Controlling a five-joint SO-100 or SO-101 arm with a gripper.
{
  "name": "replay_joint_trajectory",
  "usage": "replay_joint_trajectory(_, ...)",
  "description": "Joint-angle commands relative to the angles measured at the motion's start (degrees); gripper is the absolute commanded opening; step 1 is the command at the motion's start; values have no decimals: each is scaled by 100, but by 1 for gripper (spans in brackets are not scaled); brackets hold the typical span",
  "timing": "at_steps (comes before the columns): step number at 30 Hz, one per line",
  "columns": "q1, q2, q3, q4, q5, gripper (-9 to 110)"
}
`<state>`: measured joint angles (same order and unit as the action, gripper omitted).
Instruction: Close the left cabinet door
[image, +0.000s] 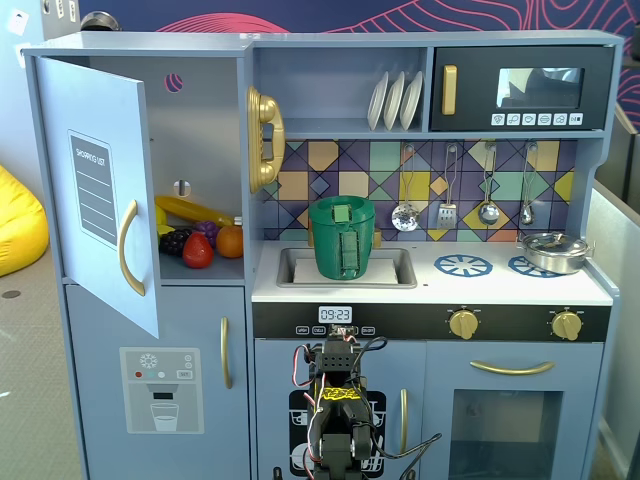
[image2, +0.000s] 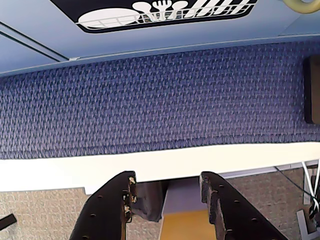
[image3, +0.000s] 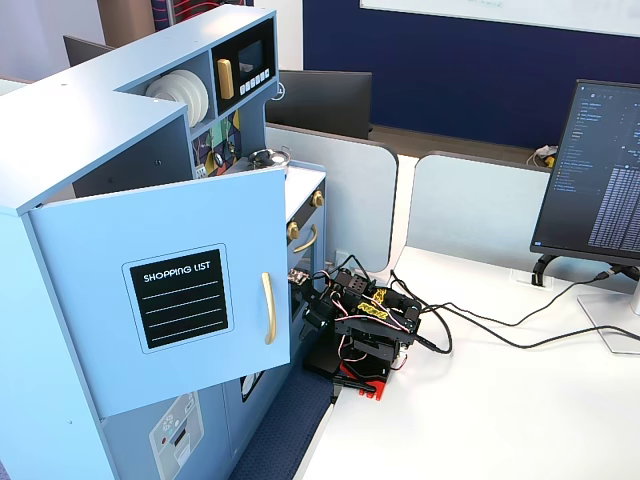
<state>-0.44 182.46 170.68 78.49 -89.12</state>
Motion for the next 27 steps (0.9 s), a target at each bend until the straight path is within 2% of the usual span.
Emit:
replay_joint_trajectory(1, 290, -26, 114, 932, 26, 0)
replay_joint_trajectory(11, 299, -26, 114, 932, 26, 0)
replay_joint_trajectory(15, -62, -35, 105, 905, -114, 0)
replay_joint_trajectory(17, -686, -44, 9, 765, -26, 0)
replay_joint_trajectory(20, -2180, -255, -378, 132, 457, 0)
replay_joint_trajectory(24, -4148, -905, -1204, -1433, 993, 0)
replay_joint_trajectory(27, -5212, -1292, -1723, -2215, 580, 0)
